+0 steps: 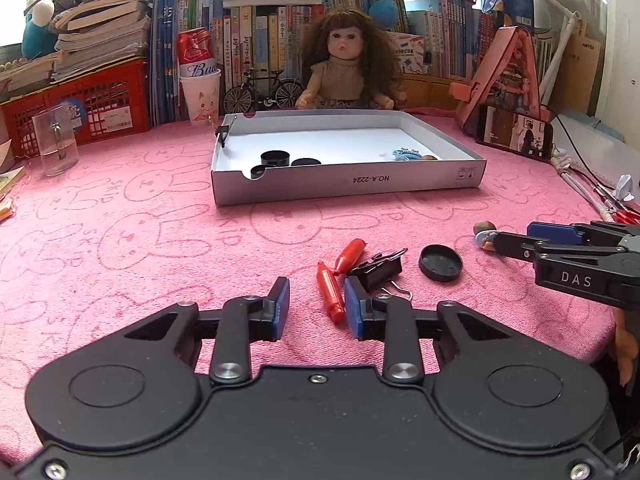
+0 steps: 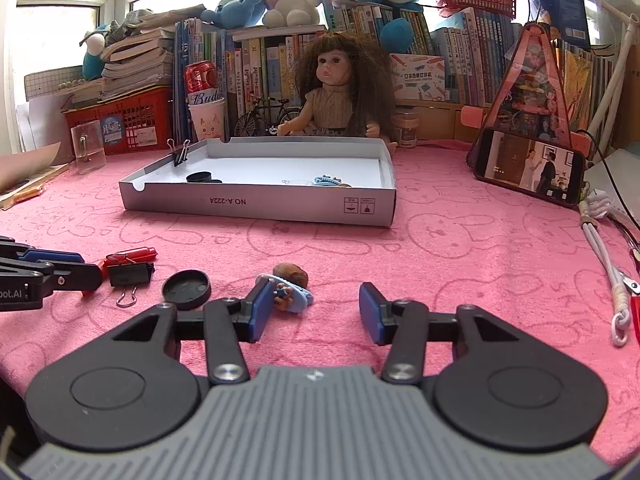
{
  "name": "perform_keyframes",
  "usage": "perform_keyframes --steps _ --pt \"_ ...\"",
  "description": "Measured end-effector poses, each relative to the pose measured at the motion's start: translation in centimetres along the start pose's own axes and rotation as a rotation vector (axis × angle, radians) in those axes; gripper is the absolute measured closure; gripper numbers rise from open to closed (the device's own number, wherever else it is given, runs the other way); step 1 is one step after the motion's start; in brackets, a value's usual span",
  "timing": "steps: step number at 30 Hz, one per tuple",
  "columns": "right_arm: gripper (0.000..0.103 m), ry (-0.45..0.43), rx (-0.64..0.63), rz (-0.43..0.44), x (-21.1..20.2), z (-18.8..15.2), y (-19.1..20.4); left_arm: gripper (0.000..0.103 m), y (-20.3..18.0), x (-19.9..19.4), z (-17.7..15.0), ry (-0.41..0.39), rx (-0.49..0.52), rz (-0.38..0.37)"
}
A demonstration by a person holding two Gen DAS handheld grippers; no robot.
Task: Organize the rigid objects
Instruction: 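Move the left tool to the red marker while the right tool reaches another blue beaded clip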
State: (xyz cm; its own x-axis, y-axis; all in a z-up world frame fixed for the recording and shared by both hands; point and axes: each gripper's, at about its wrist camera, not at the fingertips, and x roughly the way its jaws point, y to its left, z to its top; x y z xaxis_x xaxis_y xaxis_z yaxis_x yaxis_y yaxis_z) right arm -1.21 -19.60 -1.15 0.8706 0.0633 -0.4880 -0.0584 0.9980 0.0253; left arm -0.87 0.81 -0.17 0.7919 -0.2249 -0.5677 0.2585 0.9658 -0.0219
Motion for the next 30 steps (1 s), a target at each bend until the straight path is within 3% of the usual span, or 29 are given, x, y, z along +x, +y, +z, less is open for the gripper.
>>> perform_keyframes --steps 6,12,18,30 --pt "0.049 0.008 0.022 -0.056 0.1 -0.1 -1.0 0.073 0.6 -0.6 0.0 -0.003 0.021 0.039" --pt "0.049 0.006 0.053 -0.100 0.4 0.0 -1.6 0.073 0.4 -1.7 -0.4 -0.007 0.035 0.007" --pt "0.048 -0.014 0.049 -0.074 0.1 0.0 -1.3 0.073 -0.3 -1.0 -0.7 0.016 0.050 0.019" --pt "0.047 -0.037 0.039 -0.030 -0.3 0.1 -0.6 0.071 1.8 0.0 -0.4 0.023 0.026 0.113"
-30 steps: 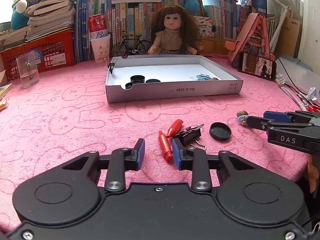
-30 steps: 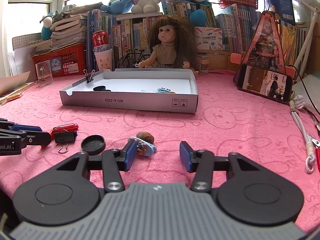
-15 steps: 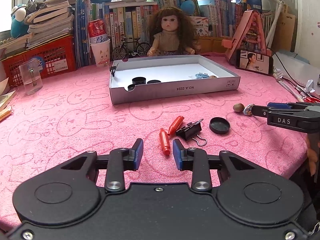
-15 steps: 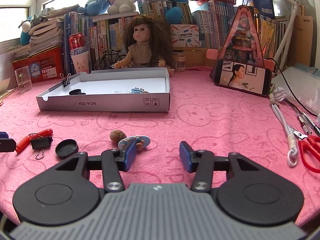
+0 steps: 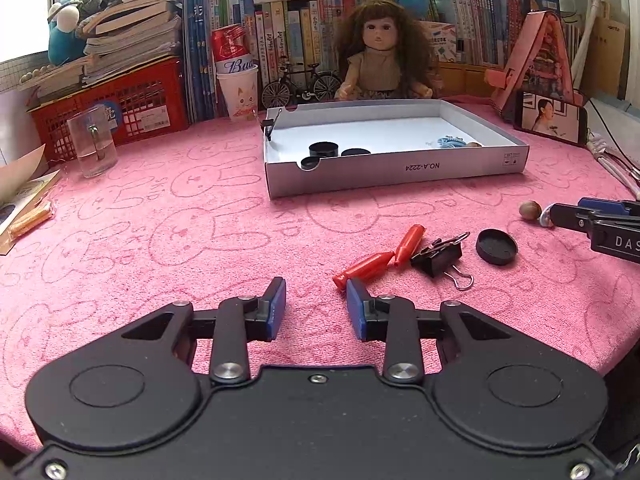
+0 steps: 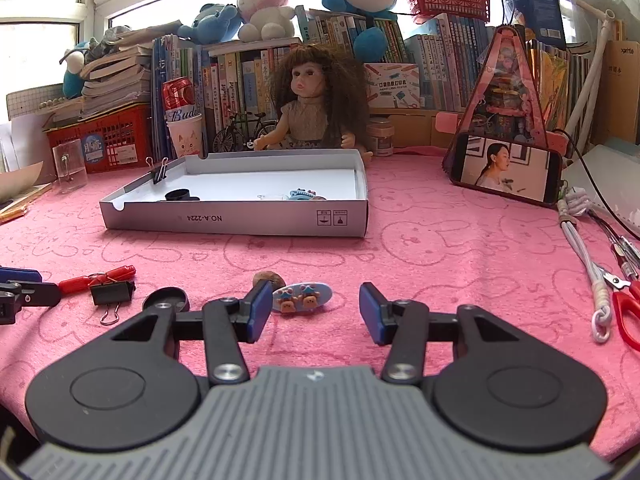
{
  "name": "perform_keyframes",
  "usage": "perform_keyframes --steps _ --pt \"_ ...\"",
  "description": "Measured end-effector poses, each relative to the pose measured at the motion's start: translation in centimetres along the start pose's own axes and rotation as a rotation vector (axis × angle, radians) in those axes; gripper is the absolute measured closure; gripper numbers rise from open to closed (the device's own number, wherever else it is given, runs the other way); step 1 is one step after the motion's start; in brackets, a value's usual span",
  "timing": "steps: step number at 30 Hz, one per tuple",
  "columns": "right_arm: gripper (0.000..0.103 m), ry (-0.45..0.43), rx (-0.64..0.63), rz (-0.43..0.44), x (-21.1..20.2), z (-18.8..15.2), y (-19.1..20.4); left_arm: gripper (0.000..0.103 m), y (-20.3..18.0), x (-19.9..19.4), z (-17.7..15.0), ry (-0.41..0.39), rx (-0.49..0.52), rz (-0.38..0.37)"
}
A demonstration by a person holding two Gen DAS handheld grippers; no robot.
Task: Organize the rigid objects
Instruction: 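Move the left tool to the red marker while the right tool reaches another blue beaded clip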
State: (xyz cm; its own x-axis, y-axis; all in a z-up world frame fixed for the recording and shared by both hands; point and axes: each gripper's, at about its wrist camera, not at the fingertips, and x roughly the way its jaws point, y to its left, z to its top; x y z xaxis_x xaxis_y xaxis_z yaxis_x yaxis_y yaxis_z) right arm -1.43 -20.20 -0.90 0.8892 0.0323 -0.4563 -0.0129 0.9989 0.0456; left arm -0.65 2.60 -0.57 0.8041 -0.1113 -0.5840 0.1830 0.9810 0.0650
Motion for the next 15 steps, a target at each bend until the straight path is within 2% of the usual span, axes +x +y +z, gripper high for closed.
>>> perform_keyframes --steps 6,10,15 --pt "0.044 0.000 -0.003 0.008 0.0 0.0 0.2 0.069 -0.1 0.9 0.5 -0.013 0.008 0.022" --pt "0.043 0.001 -0.001 0.007 0.0 0.0 0.2 0.070 0.1 1.4 1.0 -0.008 -0.023 0.029" --pt "0.040 -0.004 0.019 0.001 0.1 -0.2 0.1 0.062 -0.8 1.1 0.8 -0.036 -0.030 0.009"
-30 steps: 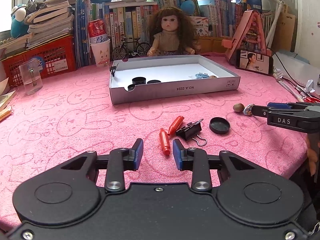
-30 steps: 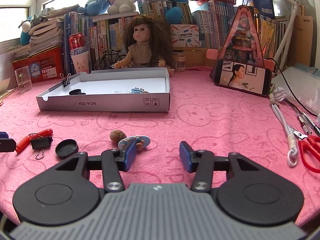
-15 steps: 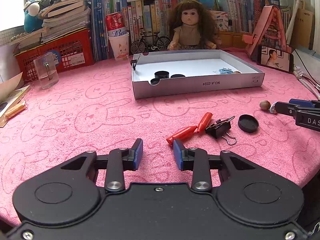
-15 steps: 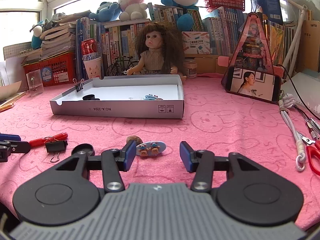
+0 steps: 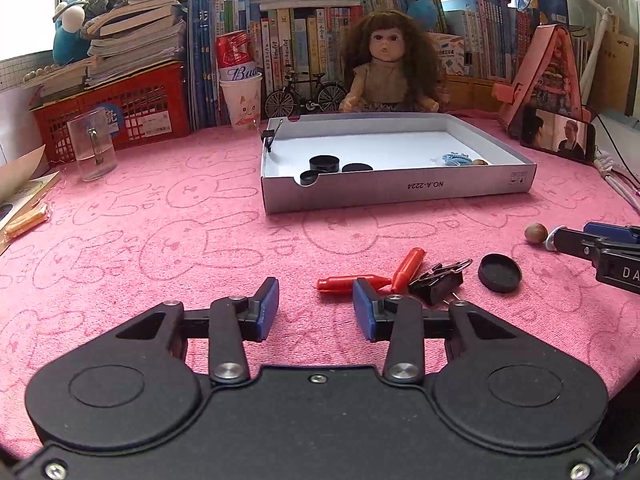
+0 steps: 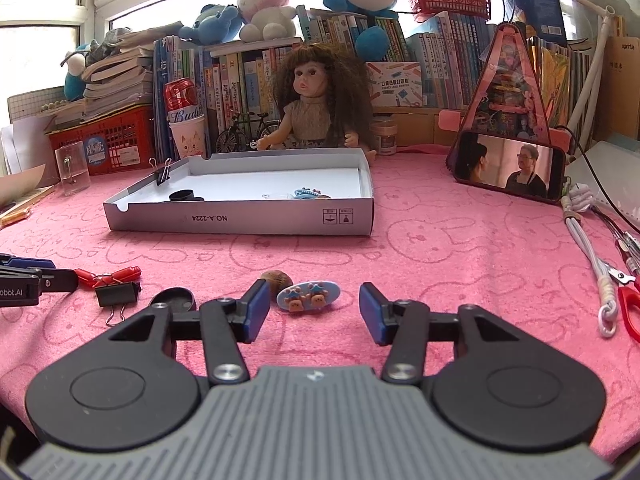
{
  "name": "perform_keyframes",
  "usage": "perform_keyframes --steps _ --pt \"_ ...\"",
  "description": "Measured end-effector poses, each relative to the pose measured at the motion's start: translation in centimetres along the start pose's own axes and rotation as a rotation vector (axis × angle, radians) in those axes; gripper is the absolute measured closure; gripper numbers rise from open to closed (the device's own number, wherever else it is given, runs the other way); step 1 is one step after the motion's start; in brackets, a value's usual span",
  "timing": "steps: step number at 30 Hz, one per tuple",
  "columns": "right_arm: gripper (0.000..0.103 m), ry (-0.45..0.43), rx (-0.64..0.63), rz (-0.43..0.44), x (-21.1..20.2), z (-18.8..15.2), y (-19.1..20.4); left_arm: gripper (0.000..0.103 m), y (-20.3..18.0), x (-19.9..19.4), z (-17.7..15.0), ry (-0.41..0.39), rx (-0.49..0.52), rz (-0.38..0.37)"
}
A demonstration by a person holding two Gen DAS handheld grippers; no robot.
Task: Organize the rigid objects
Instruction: 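Move the left tool to the red marker while the right tool reaches another blue beaded clip, then grasp the red marker with the left tool while the right tool grasps the blue beaded clip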
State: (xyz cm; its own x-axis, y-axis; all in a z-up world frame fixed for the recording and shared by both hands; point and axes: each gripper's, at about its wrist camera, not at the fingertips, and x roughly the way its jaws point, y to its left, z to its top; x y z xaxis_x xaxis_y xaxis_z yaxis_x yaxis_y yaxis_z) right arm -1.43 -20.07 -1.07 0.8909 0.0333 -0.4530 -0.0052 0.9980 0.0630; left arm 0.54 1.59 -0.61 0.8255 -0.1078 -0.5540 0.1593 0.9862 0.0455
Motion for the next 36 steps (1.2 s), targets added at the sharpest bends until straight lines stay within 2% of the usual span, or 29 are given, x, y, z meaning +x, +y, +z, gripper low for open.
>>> perform_keyframes --steps 5,10,21,25,28,36 --pt "0.037 -0.002 0.011 -0.001 0.1 -0.1 0.0 0.055 -1.3 0.2 -0.2 -0.014 -0.003 0.018" --pt "0.037 0.000 0.019 -0.003 0.2 -0.2 0.0 0.050 -2.1 0.6 -0.4 -0.014 -0.060 0.047" --pt "0.034 -0.018 0.019 -0.020 0.2 -0.3 0.5 0.045 -3.4 1.4 -0.3 -0.032 -0.125 0.136" --pt "0.032 -0.029 -0.017 -0.034 0.3 -0.3 1.3 0.048 -3.6 1.5 -0.4 -0.043 -0.131 0.145" --pt "0.031 -0.019 -0.063 -0.050 0.7 -0.2 1.7 0.062 -3.6 1.4 -0.5 -0.052 -0.112 0.112" --pt "0.030 0.048 -0.141 -0.030 1.8 0.4 1.2 0.062 -2.8 1.2 -0.3 -0.048 -0.105 0.088"
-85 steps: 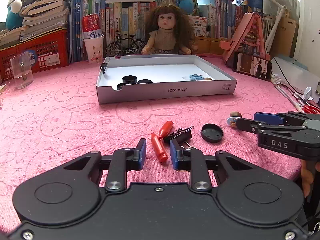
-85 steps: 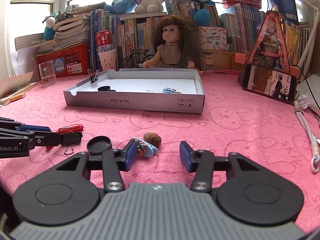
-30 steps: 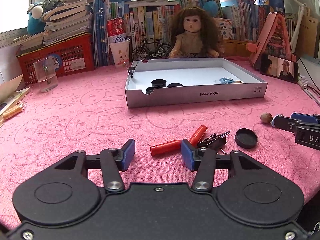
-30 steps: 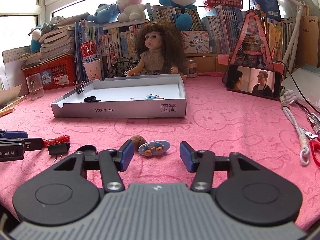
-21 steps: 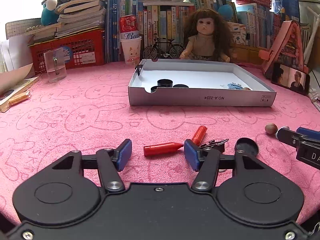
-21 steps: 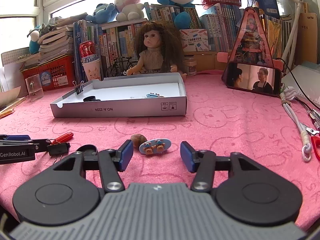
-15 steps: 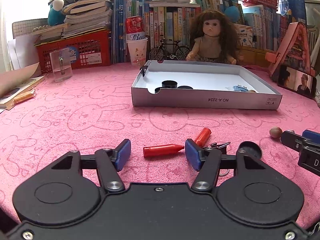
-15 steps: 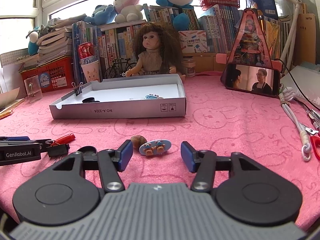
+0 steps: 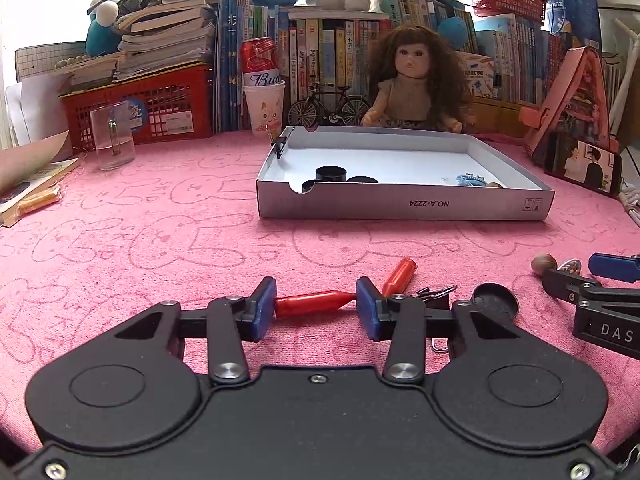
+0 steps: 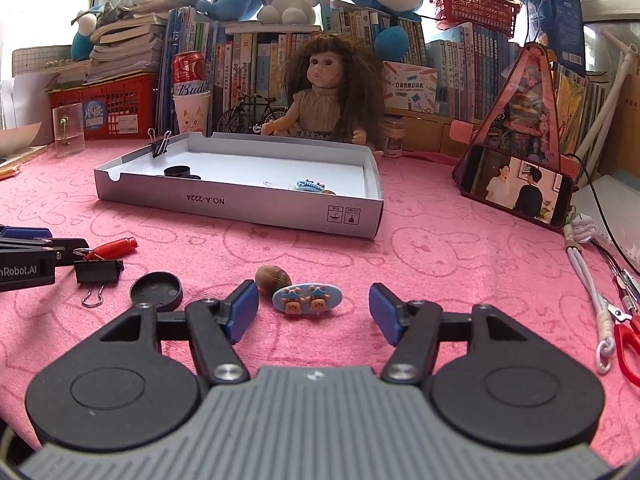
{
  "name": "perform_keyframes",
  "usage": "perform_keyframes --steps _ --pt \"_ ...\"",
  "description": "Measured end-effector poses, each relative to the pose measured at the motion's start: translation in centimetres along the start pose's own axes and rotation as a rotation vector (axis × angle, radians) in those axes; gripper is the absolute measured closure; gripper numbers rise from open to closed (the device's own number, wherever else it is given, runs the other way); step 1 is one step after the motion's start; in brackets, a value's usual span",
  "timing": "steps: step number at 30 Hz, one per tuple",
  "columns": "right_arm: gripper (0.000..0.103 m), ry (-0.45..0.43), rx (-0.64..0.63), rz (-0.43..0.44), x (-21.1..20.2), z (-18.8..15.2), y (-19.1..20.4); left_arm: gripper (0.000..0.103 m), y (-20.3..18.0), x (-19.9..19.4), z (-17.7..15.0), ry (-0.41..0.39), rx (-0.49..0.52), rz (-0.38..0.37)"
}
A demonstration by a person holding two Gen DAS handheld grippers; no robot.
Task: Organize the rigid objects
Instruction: 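Grasp the red marker with the left tool while the right tool grasps the blue beaded clip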
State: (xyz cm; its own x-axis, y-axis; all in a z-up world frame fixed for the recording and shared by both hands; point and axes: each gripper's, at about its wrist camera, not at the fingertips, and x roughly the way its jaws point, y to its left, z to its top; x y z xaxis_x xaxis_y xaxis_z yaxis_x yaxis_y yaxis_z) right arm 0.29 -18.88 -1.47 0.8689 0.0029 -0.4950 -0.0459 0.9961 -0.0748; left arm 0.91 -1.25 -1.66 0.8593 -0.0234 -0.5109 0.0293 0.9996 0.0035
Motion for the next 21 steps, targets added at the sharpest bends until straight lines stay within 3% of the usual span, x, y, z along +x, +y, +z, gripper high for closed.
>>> perform_keyframes --steps 5,21 --pt "0.058 0.028 0.019 0.050 0.1 0.4 0.0 0.062 0.1 0.0 0.3 -0.004 0.004 -0.007" --pt "0.059 0.018 0.102 0.053 0.4 2.7 -1.2 0.062 0.8 0.5 4.0 -0.047 0.004 -0.044"
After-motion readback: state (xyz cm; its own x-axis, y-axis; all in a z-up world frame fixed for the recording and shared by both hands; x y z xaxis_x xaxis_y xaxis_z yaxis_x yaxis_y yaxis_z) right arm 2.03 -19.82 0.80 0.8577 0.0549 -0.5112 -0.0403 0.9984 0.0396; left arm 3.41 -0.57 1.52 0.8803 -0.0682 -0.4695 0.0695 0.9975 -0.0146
